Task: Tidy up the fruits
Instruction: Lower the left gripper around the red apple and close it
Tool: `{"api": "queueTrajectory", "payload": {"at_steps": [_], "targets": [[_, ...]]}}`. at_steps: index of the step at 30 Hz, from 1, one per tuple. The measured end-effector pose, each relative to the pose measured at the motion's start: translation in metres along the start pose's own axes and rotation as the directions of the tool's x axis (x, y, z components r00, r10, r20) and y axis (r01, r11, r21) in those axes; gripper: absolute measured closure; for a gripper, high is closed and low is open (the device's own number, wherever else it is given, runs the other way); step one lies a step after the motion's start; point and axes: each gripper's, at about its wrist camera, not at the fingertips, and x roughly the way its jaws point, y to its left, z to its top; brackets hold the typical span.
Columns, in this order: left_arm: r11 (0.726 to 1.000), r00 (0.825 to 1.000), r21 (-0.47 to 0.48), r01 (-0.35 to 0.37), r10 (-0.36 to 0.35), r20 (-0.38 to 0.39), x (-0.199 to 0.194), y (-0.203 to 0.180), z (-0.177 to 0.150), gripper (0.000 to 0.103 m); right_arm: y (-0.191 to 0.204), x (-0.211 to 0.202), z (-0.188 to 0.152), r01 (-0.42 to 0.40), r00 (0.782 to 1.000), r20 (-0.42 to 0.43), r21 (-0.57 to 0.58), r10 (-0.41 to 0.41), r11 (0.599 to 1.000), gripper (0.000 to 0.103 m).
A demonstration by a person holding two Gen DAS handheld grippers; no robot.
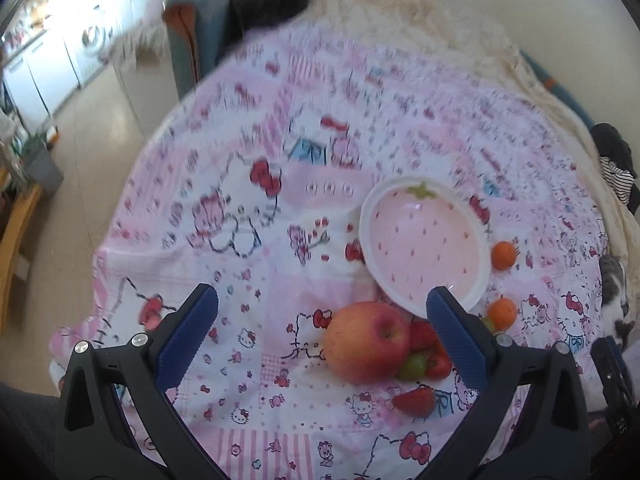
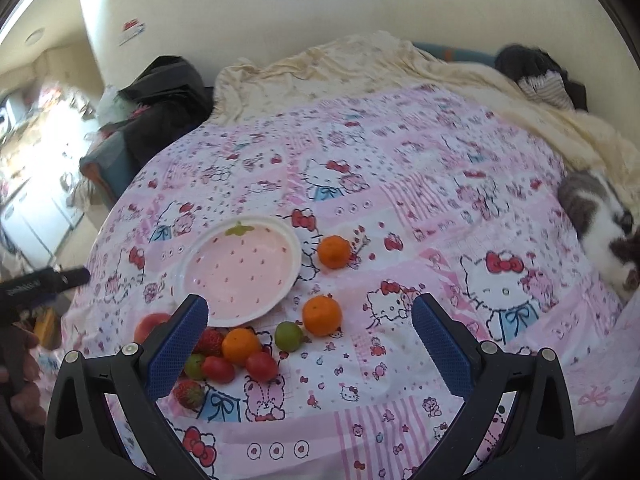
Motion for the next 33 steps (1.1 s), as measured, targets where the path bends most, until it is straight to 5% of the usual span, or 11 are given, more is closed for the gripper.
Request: {"api": "queueTrajectory", "payload": {"at_steps": [3, 5, 9, 19, 24, 33], "targets": [[0.997, 0.987, 0.07, 0.03, -0.019, -0.161, 0.035, -0.013, 0.0, 0.001, -0.011, 0.006, 0.0, 0.01, 1.0, -0.027, 0.051, -0.009, 0.999, 0.0], [0.991, 0.963, 0.125, 0.05, -0.015, -0.271, 0.06, -0.023, -0.005, 0.006, -0.014, 0.01, -0.001, 0.018, 0.999, -0.048, 0.068, -0.015, 0.997, 0.0], [0.993, 0.922, 0.094, 0.065, -0.023, -0.387, 0.089, -0.024, -0.02, 0.02, -0.016, 0.013, -0.003, 0.016, 0.998, -0.067, 0.077, -0.01, 0.997, 0.0], [0.987, 0.904, 0.13, 0.095, -0.031, -0.425, 0.093, -0.035, -0.019, 0.02, -0.012, 0.019, -0.007, 0.0, 0.995, -0.099, 0.076, 0.008, 0.997, 0.0], [0.949, 0.868, 0.291, 0.126, 0.036, -0.494, 0.108, -0.059, -0.037, 0.02, -0.01, 0.021, -0.008, -0.005, 0.994, -0.106, 0.074, 0.013, 0.997, 0.0], [0.954, 0.879, 0.245, 0.174, -0.038, -0.476, 0.118, -0.054, -0.029, 0.027, -0.01, 0.022, -0.008, -0.01, 0.994, -0.11, 0.077, 0.018, 0.997, 0.0]]}}
